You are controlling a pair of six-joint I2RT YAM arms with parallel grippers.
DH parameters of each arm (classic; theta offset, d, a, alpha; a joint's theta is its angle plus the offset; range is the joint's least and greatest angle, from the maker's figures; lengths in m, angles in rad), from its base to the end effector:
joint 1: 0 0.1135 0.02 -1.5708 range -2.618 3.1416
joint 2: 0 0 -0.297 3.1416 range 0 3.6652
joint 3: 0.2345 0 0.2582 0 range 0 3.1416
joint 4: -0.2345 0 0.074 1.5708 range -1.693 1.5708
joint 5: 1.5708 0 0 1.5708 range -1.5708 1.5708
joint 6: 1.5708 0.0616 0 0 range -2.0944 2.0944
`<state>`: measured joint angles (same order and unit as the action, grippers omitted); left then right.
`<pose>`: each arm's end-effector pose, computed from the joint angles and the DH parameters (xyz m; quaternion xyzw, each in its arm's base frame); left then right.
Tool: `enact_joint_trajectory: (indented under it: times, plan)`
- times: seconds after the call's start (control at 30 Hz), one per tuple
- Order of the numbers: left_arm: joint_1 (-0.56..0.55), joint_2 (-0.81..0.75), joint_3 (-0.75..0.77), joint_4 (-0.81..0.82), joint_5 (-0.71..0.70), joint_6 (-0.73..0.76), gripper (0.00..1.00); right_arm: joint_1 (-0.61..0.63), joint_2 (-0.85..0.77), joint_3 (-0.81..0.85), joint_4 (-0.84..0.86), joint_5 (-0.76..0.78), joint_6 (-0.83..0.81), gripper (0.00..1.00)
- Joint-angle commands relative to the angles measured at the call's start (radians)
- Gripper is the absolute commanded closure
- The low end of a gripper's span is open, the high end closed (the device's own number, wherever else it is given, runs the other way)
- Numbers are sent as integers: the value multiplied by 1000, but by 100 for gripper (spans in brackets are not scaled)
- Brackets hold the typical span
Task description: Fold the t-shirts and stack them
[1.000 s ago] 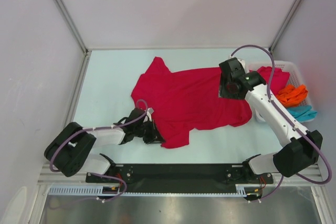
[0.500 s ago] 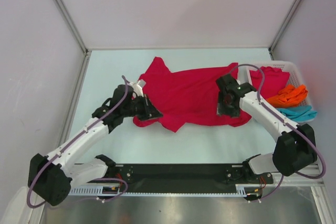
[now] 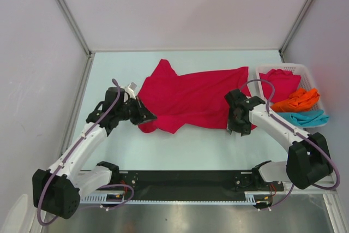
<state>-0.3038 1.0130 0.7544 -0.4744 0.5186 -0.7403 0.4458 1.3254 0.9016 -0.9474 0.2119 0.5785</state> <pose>0.1967 -0.0937 0.2739 -0.0894 0.8846 -0.3991 0.2240 0.2113 0.0866 0.2215 0.0761 0.9866 -0.0432 0.1379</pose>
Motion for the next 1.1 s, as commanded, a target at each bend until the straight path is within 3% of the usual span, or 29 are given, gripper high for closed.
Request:
enact_joint_trajectory:
  times: [0.0,0.37,1.07]
  plan:
    - [29,-7,5,13,44,33,100,25,-8,14,-10,35,41,46]
    - [206,-1,66,-35,93,99,100,48,55,14,29,46,54,46]
    - [213,56,160,-75,106,151,100,74,325,82,193,124,26,46]
